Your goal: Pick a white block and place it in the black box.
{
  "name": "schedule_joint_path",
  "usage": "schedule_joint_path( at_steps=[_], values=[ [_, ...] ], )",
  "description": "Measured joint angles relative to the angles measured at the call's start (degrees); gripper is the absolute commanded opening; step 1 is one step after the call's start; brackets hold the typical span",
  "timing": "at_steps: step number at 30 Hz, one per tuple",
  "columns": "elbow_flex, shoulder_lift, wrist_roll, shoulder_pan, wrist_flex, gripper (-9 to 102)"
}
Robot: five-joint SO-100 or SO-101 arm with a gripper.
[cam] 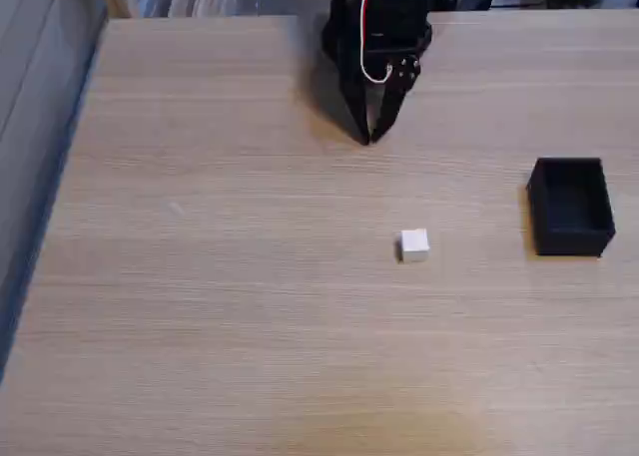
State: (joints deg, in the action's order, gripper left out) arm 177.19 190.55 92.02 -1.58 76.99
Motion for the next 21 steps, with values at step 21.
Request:
schedule_joint_path(
  at_steps=[21],
  values=[
    [0.00, 0.00, 0.00, 1.49, 0.00, 0]
  ],
)
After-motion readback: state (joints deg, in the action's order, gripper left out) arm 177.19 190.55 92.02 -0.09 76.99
